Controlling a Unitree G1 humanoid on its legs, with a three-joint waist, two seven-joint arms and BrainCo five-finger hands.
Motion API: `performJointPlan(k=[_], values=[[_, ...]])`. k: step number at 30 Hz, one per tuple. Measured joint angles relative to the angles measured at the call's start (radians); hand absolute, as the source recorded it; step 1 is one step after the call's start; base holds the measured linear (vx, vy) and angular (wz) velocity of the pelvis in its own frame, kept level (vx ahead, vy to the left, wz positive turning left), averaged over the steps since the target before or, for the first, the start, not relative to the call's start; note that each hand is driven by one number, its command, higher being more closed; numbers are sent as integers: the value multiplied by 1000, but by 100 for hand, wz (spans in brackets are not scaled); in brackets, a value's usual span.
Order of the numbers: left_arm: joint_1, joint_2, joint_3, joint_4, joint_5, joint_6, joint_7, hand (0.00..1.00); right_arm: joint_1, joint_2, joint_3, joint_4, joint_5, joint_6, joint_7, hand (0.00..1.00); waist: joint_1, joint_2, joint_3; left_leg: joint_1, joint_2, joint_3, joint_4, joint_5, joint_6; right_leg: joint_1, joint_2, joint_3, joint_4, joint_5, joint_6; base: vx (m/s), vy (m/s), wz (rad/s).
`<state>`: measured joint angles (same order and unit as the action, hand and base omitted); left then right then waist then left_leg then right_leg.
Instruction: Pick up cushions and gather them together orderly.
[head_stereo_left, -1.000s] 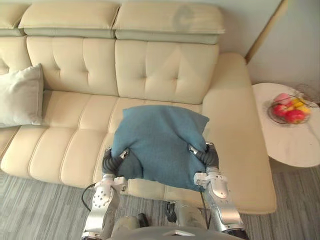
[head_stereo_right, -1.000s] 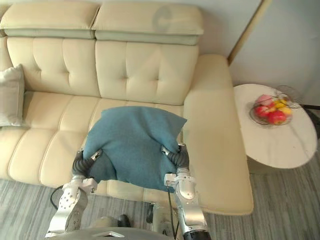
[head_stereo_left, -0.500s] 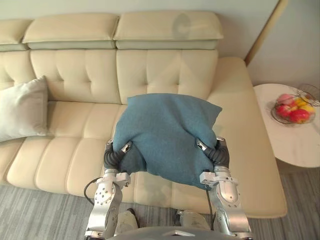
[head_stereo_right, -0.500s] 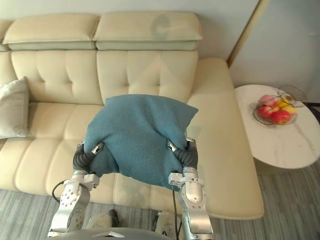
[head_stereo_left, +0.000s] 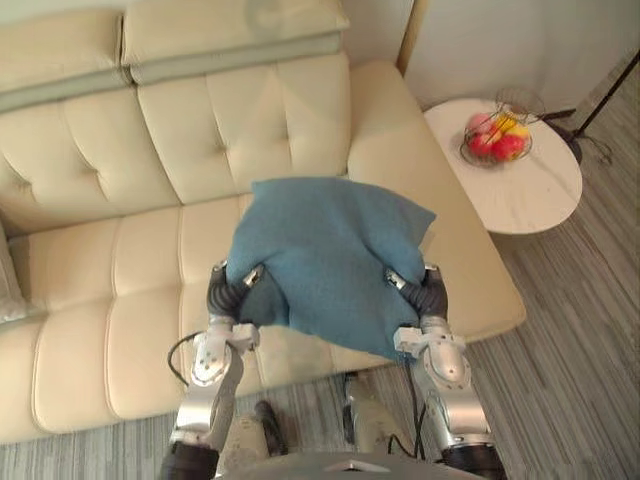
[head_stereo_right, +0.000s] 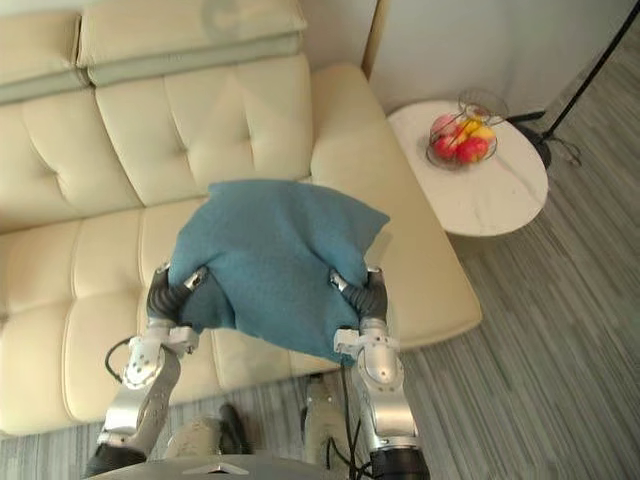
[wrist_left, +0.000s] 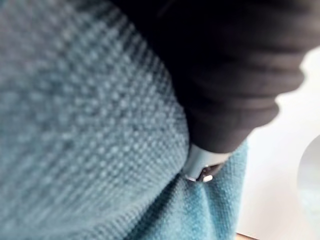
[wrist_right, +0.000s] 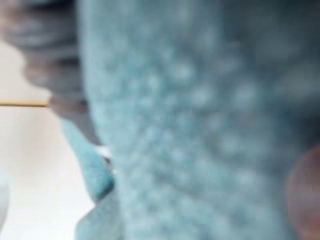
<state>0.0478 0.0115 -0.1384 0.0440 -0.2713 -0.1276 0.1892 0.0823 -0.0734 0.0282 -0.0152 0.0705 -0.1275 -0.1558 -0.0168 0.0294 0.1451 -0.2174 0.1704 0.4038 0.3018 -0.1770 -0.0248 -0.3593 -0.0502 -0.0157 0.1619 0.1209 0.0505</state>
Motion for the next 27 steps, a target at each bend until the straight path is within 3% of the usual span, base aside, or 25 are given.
performJointPlan(k=[1,2,9,12,14,17,24,25,26,27], values=[[-1,3,1,11,0,0,2,100,-10,7,-2,26,0,0,0,100,3,-7,4,11,-16,-19,-32,22,-6,33,-2,-13,-4,-36,13,-87,52,46],[-3,8,0,15,0,0,4,100,-21,7,-2,44,0,0,-1,100,2,-12,3,4,-35,-47,-66,50,-9,71,-10,-31,-69,-33,10,-96,28,62],[-73,31,6,3,12,0,75,100,-183,-16,34,111,-31,4,-56,100,28,2,28,-67,-75,-144,-240,218,-31,42,-20,-128,-208,59,-18,-65,-44,44],[-164,32,6,3,46,0,119,100,-248,-15,36,110,-38,4,-102,100,33,5,43,-88,-75,-168,-261,246,-34,21,-20,-158,-197,63,-21,-38,-19,28],[-389,81,5,18,83,0,198,100,-430,-17,25,110,-41,5,-187,100,44,13,95,-149,-82,-181,-270,289,-28,-78,-34,-166,-106,44,-30,-107,0,19],[-621,129,4,64,120,-3,275,100,-616,-21,-7,113,-71,5,-278,100,49,19,117,-221,-92,-189,-296,326,-33,-178,-51,-176,-50,38,-34,-137,1,22],[-1085,264,6,292,160,-15,376,100,-1076,-82,-60,224,-120,3,-439,100,53,26,180,-317,-97,-217,-380,433,-27,-307,-54,-200,-29,62,-49,-90,-14,12],[-1163,264,21,350,171,-15,388,100,-1164,-86,-84,295,-129,3,-467,0,51,28,192,-343,-97,-224,-380,439,-26,-329,-54,-208,-31,65,-51,-31,-5,10],[-1190,263,24,369,176,-15,393,0,-1196,-86,-92,319,-133,4,-472,0,50,28,192,-357,-97,-227,-380,443,-26,-341,-54,-210,-31,67,-52,-25,-3,12],[-1239,262,35,401,178,-15,402,0,-1250,-86,-108,358,-140,5,-496,0,50,28,192,-387,-96,-232,-380,449,-26,-369,-53,-214,-32,70,-54,-5,6,9]])
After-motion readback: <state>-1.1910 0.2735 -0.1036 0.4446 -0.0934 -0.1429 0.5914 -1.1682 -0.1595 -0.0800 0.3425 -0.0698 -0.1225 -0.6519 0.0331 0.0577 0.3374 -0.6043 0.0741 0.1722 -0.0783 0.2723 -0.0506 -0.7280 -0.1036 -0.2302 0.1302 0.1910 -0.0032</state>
